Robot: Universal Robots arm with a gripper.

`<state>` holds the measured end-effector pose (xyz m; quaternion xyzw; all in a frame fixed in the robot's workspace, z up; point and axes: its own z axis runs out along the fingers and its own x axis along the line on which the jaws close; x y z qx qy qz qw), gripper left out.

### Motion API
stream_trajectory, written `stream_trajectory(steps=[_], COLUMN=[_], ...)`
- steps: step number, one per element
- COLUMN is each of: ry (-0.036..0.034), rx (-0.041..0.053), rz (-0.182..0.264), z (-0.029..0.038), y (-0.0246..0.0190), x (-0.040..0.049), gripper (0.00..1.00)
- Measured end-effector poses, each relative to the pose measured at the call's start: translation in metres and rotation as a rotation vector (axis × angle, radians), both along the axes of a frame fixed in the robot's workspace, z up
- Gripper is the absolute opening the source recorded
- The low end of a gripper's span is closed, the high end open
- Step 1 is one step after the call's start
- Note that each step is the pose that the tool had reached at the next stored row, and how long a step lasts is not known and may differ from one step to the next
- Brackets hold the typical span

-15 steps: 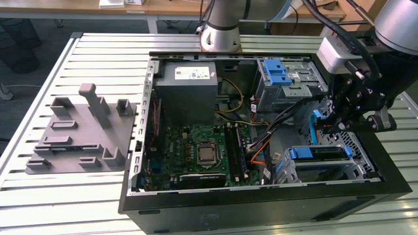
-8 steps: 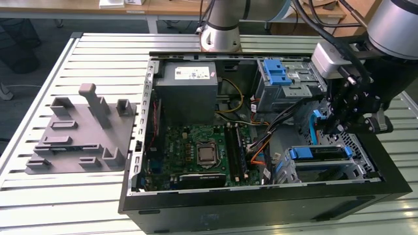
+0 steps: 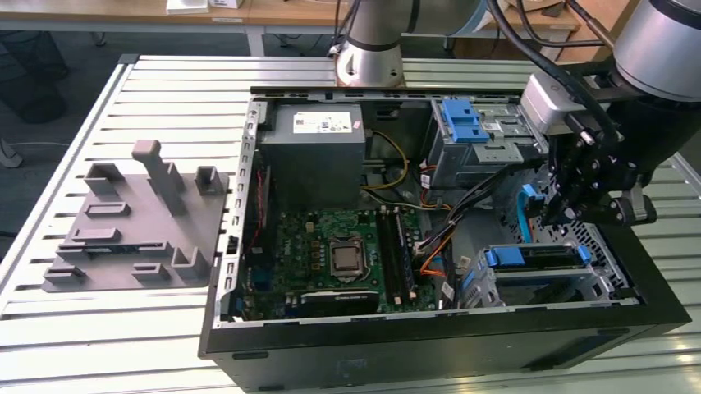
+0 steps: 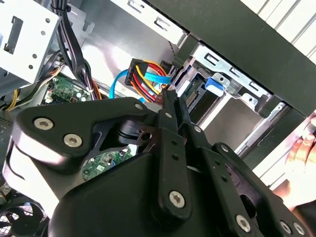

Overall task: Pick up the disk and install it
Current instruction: 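Insert the first disk wire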

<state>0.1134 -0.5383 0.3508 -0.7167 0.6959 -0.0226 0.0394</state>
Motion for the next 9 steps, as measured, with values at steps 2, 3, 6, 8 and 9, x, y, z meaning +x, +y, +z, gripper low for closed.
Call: stream_trajectory(steps=[2,3,6,8,9], ry=[0.0,0.0,0.004,0.0116,0.0167], rx=[0.0,0.0002,-0.0001,0.0,0.0], rz=[0.0,0.0,-0.002,-0.002,-0.002], z=[0.0,-0.0001,-0.0002,-0.0007,-0.0011], y=[0.0,-0.0001,-0.0013,-0.0022,-0.0024], x=[0.0,0.0003,0.0022,0.004,0.0051], gripper=[0.16,0.16,0.16,0.16,0.16])
